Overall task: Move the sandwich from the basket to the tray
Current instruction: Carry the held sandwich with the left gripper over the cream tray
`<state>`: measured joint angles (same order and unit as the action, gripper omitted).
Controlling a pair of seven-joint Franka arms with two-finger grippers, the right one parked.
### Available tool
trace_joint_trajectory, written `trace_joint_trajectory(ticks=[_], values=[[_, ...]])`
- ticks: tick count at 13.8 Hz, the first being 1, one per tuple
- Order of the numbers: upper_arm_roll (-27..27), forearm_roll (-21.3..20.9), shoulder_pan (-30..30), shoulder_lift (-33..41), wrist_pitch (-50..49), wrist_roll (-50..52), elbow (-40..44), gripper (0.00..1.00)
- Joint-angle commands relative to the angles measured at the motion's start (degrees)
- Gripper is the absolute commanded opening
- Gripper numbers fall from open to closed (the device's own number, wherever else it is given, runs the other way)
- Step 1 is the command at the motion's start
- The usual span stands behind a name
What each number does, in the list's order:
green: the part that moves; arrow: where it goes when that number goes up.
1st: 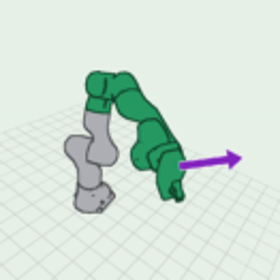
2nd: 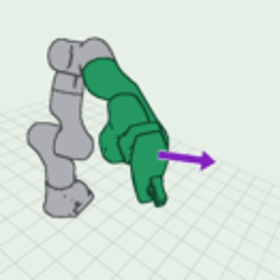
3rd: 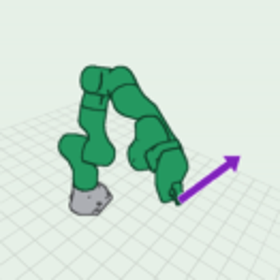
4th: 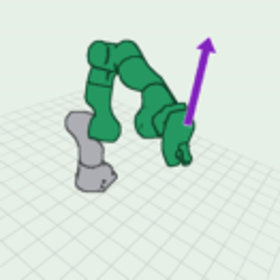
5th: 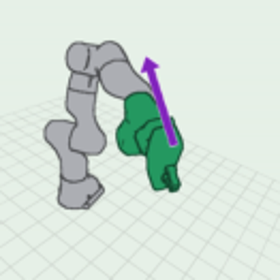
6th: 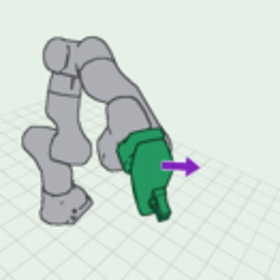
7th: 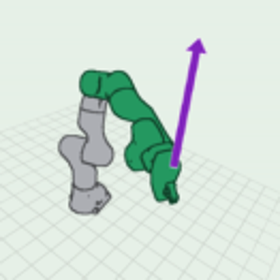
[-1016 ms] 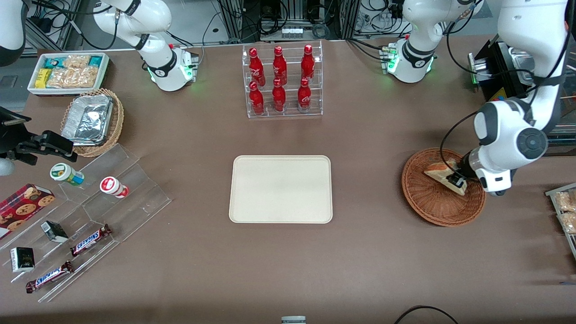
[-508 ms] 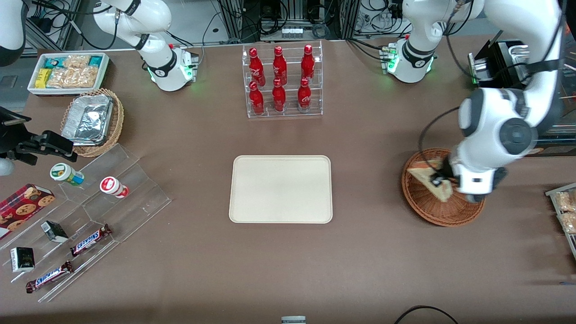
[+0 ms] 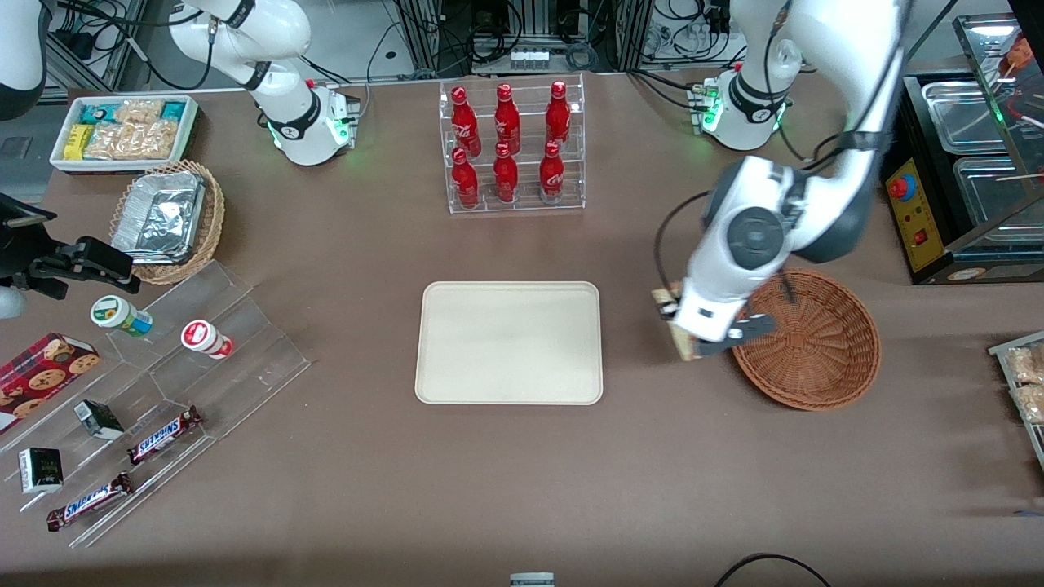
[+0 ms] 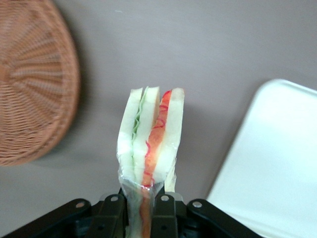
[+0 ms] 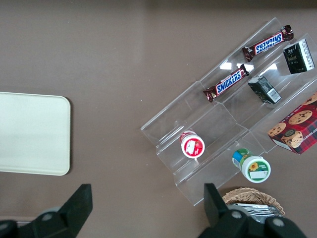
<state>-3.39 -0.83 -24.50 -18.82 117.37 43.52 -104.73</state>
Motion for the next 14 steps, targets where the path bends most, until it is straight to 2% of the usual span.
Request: trace_joint_trajectory(ticks=[1, 8, 10, 14], values=[[1.02, -0.48, -6.33, -6.56, -1.01, -1.07, 7.51, 0.2], [1.02, -0.4, -12.49, -15.8, 9.53, -2.65, 11.91, 0.21], [1.02, -0.4, -12.59, -17.04, 9.81, -3.17, 12.62, 0.25], [1.02, -0.22, -12.59, -18.53, 10.07, -5.11, 12.62, 0.25]])
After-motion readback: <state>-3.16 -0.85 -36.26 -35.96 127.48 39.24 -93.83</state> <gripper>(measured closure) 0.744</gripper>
